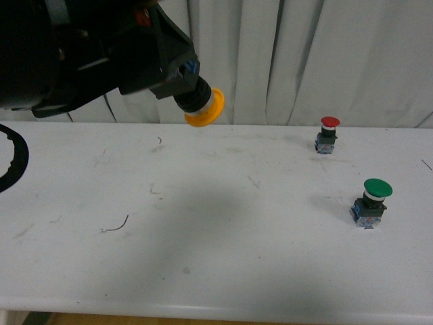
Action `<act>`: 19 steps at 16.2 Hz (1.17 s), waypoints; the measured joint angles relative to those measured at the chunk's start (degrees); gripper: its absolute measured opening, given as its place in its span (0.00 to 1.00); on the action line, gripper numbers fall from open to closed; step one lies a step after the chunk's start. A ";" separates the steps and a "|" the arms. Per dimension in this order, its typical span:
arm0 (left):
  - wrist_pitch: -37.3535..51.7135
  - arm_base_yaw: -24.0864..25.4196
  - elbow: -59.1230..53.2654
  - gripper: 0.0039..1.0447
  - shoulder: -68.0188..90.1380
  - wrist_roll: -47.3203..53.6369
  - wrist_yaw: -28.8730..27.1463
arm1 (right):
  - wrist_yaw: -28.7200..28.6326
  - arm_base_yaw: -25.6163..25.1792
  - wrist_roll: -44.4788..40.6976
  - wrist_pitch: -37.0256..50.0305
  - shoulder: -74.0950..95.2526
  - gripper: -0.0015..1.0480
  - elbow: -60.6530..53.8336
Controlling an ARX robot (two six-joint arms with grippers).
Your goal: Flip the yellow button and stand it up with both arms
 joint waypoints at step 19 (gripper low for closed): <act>49.09 6.88 -7.87 0.34 19.26 -33.20 35.43 | 0.00 0.00 0.00 0.00 0.00 0.94 0.00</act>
